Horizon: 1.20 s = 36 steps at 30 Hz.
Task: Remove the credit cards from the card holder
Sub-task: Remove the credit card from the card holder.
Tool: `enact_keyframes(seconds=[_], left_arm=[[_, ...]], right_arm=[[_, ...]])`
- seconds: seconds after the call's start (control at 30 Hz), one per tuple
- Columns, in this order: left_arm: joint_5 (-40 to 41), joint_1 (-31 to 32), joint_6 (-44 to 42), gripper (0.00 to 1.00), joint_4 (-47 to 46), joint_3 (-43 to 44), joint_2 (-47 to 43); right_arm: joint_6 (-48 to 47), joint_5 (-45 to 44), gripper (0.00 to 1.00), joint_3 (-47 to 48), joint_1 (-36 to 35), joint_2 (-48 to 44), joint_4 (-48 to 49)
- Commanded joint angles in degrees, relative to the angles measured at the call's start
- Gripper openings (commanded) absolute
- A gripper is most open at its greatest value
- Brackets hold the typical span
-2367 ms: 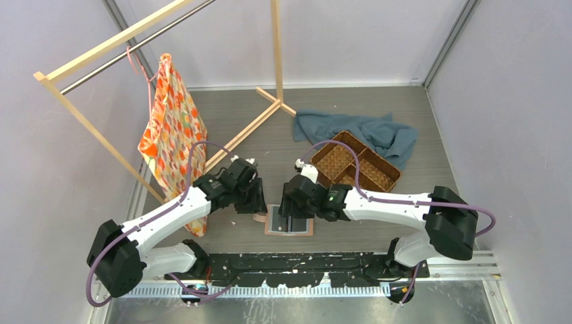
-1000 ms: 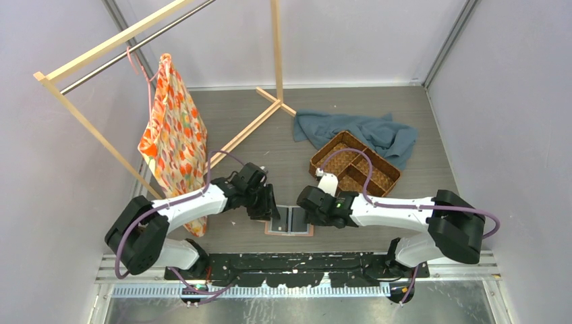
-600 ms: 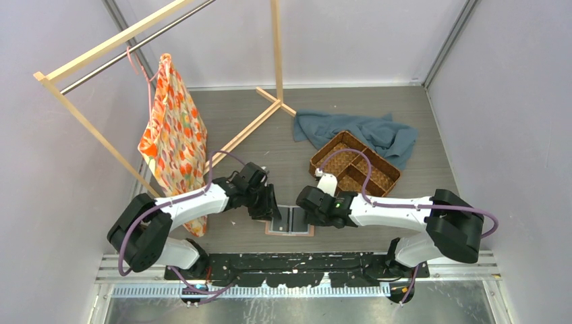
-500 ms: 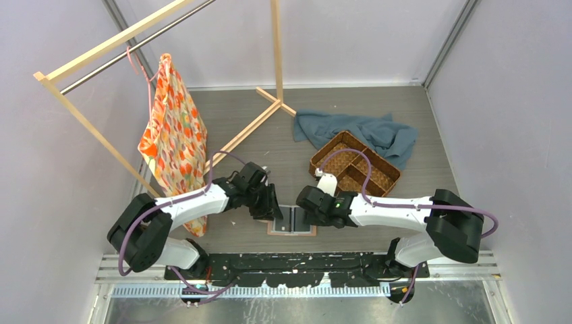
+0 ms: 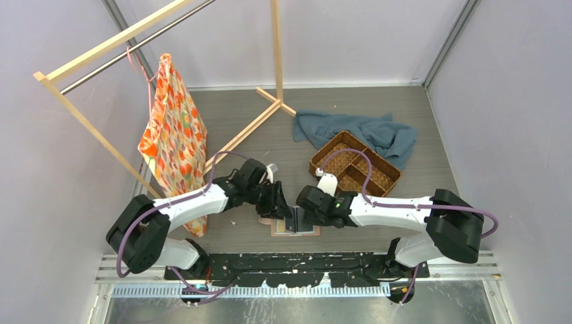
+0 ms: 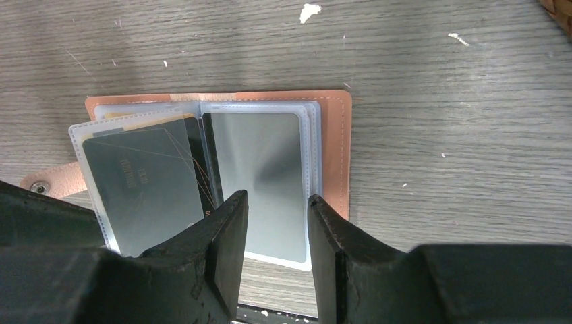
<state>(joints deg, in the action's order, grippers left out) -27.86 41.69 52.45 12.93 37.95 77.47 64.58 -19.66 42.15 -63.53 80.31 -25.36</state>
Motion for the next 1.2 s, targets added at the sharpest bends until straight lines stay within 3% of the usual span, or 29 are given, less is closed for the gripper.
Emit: enact_keyframes(seconds=[0.0,0.47,0.6,0.67,0.8,0.97,1.17], left_arm=[[-3.78,0.76,0.76,0.4,-4.53,2.39,0.74],[-3.56,8.82,2.14,0.39,-9.1,10.76,11.42],[-6.37,9.55,4.25,0.4,-13.93,11.61,9.39],[-3.64,9.19,2.52,0.4,-9.2,11.86,6.64],[1.65,6.11,1.11,0.39,-2.19,8.05,0.24],[8.16,1.93,2.62,0.26,3.92,1.82,-5.56],[11.3,0.73,3.27,0.21,3.67,-2.7,-6.25]], right_arm=[[2.3,-3.54,0.42,-0.63,0.09,-2.95,-0.9],[12.27,-17.75,0.47,-5.11,0.36,-23.53,-14.89],[11.72,-19.35,0.47,-5.15,0.41,-27.12,-16.22],[10.2,-18.97,0.47,-4.33,0.37,-27.1,-16.28],[5.92,-14.78,0.47,-2.53,0.37,-23.79,-12.06],[-1.39,-1.15,0.47,-1.89,0.41,-17.2,1.85],[-2.26,10.68,0.47,-0.36,1.64,-6.08,13.42]])
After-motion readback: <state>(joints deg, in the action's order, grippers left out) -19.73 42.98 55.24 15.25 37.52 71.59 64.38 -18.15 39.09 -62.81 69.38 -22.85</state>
